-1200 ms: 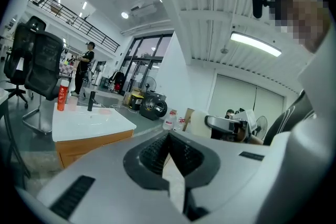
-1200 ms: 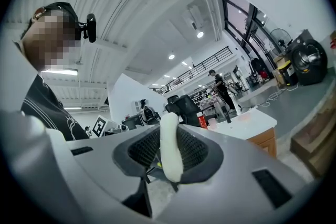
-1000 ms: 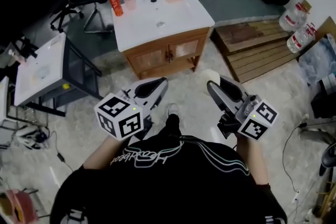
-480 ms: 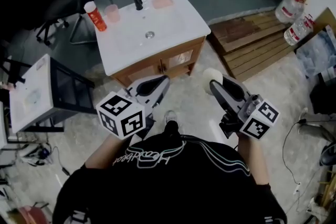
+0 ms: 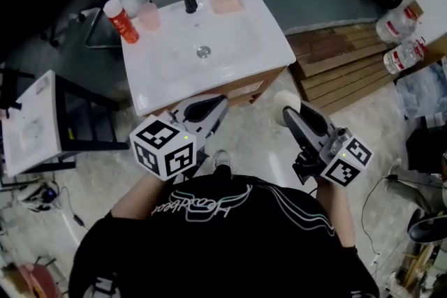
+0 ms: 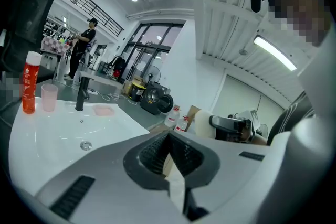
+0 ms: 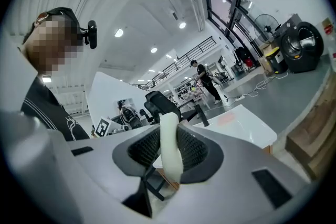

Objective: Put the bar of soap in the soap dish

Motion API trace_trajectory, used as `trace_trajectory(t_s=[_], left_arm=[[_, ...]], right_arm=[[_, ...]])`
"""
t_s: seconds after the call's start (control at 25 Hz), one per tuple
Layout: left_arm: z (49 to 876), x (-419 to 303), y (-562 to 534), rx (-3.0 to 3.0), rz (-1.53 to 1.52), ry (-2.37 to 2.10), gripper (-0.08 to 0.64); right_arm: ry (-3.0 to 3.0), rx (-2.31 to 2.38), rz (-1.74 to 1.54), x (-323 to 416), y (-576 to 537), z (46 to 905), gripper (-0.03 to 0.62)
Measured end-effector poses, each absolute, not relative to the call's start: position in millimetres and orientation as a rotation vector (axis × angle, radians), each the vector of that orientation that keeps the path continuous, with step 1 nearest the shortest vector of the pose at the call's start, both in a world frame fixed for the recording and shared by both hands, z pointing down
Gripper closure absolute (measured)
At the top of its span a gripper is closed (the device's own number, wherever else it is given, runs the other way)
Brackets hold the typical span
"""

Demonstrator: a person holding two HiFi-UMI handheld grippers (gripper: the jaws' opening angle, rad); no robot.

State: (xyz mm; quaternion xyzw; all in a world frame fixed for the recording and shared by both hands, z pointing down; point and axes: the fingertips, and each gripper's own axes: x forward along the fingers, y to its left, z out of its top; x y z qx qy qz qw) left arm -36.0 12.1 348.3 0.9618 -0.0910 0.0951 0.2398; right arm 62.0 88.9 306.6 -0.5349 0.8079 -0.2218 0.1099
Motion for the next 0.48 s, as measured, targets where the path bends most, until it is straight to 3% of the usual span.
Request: trace_trajectory(t_s=[0.48], left_arm=[[370,-14,-60,2.621,0.283,-0.258,0.540]], right_arm=[[2.377,-1.571,-0.693,79,11,333,0.472]])
